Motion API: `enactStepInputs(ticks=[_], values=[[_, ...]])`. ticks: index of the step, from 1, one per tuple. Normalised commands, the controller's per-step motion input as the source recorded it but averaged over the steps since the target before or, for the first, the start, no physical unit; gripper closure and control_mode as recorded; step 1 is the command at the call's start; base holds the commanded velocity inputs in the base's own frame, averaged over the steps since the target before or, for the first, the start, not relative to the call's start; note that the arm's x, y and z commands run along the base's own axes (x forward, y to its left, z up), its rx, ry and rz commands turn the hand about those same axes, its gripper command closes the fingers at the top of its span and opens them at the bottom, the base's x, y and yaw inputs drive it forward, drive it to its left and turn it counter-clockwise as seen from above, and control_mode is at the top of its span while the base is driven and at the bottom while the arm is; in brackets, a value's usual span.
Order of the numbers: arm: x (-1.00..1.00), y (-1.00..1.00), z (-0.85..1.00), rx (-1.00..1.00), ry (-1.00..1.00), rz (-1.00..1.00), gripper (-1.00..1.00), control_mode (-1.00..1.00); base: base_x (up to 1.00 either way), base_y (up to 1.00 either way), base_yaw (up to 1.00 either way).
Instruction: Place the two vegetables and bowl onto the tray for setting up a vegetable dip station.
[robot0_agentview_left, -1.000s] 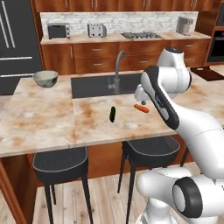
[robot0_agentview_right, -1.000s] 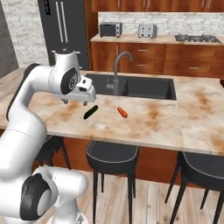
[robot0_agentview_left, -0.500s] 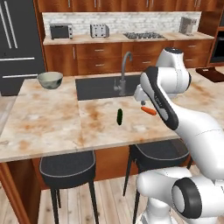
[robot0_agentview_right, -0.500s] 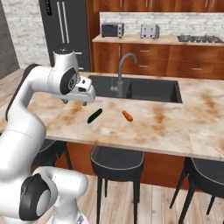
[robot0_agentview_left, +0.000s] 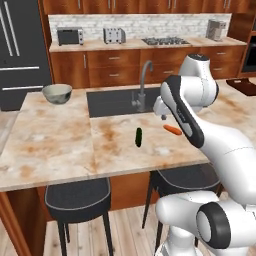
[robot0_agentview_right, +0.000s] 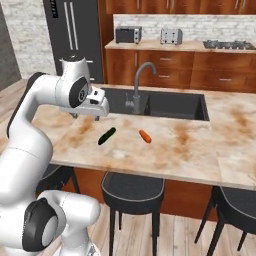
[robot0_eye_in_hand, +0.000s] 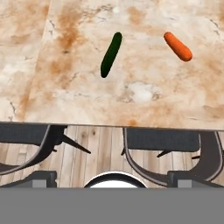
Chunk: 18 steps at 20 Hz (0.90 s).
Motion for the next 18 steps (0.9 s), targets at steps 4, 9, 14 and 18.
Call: enactStepInputs(ticks=[4, 9, 14, 18], values=[[0.00, 0.00, 0.00, 0.00, 0.00, 0.00, -1.00, 1.00, 0.44, 0.09, 0.00], [0.00, 0.00, 0.00, 0.00, 0.00, 0.00, -1.00, 1.00, 0.35, 0.04, 0.00], [0.00, 0.00, 0.00, 0.00, 0.00, 0.00, -1.00, 1.00, 0.38, 0.03, 0.00], [0.00, 0.00, 0.00, 0.00, 0.00, 0.00, -1.00, 1.00, 0.29, 0.07, 0.00]])
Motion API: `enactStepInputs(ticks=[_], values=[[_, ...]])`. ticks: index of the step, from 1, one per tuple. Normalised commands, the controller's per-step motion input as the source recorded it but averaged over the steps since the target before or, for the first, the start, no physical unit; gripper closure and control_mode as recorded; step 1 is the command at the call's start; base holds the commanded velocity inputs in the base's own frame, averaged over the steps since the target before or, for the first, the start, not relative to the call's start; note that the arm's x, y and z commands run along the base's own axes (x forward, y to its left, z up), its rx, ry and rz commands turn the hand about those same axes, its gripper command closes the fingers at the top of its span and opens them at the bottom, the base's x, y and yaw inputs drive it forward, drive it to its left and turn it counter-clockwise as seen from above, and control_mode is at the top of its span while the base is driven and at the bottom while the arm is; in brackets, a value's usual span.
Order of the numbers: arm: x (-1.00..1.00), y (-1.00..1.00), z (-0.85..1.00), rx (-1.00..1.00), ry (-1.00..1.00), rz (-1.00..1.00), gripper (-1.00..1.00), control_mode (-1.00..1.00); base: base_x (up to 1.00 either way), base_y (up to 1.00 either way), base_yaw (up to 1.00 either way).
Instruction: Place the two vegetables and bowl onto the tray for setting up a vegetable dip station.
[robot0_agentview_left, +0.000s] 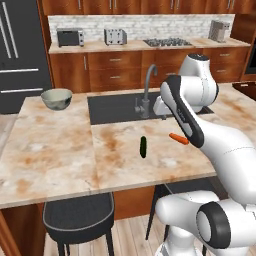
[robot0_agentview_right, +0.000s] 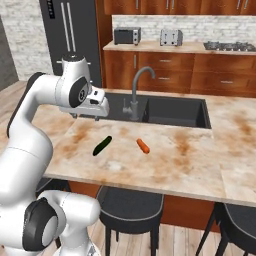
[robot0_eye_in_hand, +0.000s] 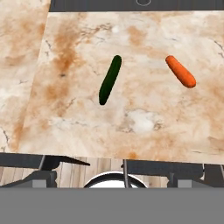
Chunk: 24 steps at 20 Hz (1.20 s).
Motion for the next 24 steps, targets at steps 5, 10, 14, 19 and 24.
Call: enactStepInputs(ticks=[5, 10, 14, 19, 24], values=[[0.00, 0.00, 0.00, 0.00, 0.00, 0.00, -1.00, 1.00, 0.41, 0.03, 0.00], [0.00, 0.00, 0.00, 0.00, 0.00, 0.00, -1.00, 1.00, 0.38, 0.02, 0.00], [0.00, 0.00, 0.00, 0.00, 0.00, 0.00, -1.00, 1.00, 0.47, 0.02, 0.00], [0.00, 0.00, 0.00, 0.00, 0.00, 0.00, -1.00, 1.00, 0.22, 0.03, -0.01], [0.00, 0.00, 0.00, 0.00, 0.00, 0.00, -1.00, 1.00, 0.00, 0.00, 0.00]])
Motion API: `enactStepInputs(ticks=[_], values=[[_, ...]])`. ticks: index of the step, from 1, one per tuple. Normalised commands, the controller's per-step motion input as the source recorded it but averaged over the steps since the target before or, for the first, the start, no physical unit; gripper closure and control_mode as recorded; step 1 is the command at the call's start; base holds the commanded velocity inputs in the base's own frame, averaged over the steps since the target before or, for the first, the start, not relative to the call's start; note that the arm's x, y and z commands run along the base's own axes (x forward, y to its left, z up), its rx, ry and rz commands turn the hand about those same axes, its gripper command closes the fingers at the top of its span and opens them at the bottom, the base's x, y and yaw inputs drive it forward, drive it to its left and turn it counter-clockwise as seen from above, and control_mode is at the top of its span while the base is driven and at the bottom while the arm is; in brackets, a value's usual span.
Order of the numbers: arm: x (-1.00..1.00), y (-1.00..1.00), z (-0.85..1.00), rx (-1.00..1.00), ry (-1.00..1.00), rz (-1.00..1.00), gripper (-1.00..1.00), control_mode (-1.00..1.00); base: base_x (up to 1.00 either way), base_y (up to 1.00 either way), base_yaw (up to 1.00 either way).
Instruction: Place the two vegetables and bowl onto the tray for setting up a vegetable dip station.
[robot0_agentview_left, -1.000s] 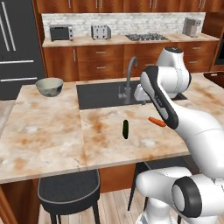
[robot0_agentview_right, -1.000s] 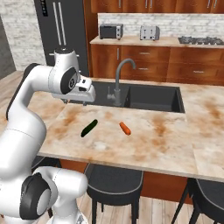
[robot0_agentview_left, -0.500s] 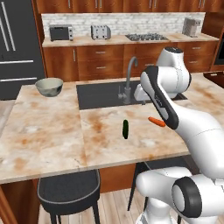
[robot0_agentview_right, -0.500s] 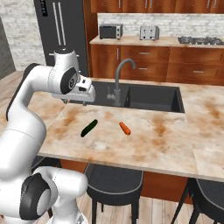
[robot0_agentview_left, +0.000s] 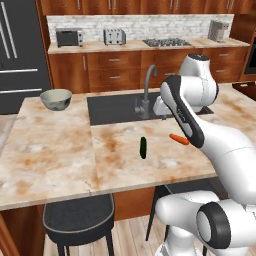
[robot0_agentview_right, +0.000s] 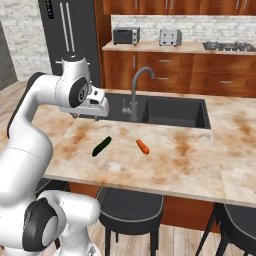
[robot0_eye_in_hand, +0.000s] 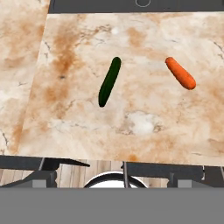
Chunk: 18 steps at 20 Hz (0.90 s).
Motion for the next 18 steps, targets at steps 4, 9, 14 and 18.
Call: enactStepInputs(ticks=[4, 9, 14, 18], values=[[0.00, 0.00, 0.00, 0.00, 0.00, 0.00, -1.00, 1.00, 0.00, 0.00, 0.00], [0.00, 0.00, 0.00, 0.00, 0.00, 0.00, -1.00, 1.00, 0.00, 0.00, 0.00], [0.18, 0.02, 0.01, -0.01, 0.04, 0.00, -1.00, -1.00, 0.00, 0.00, 0.00], [0.35, 0.08, 0.01, 0.00, 0.10, 0.00, -1.00, -1.00, 0.00, 0.00, 0.00]])
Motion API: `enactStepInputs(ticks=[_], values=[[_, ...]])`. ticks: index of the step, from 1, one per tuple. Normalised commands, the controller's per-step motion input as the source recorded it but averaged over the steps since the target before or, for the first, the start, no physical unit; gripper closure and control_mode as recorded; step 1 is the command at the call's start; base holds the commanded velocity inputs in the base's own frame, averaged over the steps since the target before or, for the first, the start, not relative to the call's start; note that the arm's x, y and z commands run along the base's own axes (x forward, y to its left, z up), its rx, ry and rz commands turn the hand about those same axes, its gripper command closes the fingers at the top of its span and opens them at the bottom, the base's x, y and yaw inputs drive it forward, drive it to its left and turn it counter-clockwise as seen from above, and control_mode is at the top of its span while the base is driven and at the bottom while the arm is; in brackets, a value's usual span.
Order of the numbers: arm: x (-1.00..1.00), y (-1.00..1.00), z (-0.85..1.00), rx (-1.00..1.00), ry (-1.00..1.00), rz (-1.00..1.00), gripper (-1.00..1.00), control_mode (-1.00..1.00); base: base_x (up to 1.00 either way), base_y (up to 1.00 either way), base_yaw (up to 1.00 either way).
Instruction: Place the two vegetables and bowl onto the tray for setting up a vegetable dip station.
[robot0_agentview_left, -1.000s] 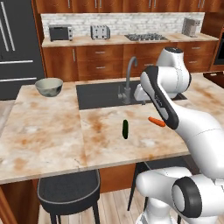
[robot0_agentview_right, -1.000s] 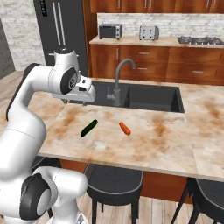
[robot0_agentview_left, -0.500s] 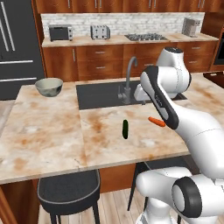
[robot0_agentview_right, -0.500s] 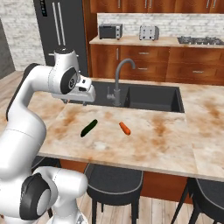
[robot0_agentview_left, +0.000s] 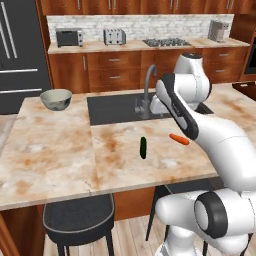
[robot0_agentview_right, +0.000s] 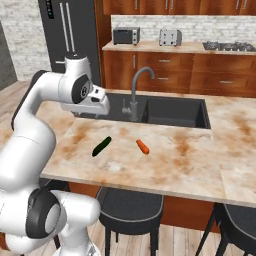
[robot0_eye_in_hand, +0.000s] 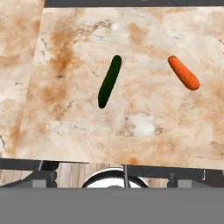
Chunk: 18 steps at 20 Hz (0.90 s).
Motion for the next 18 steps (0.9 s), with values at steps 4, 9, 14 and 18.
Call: enactStepInputs(ticks=[4, 9, 14, 18], values=[[0.37, 0.10, -0.06, 0.00, 0.09, 0.00, -1.00, -1.00, 0.00, 0.00, 0.00], [0.29, 0.19, -0.27, 0.00, 0.13, -0.01, -1.00, -1.00, 0.00, 0.00, 0.00], [0.22, 0.10, -0.39, 0.00, 0.17, -0.09, -1.00, -1.00, 0.00, 0.00, 0.00], [0.27, 0.01, -0.40, 0.00, 0.17, -0.07, -1.00, -1.00, 0.00, 0.00, 0.00]])
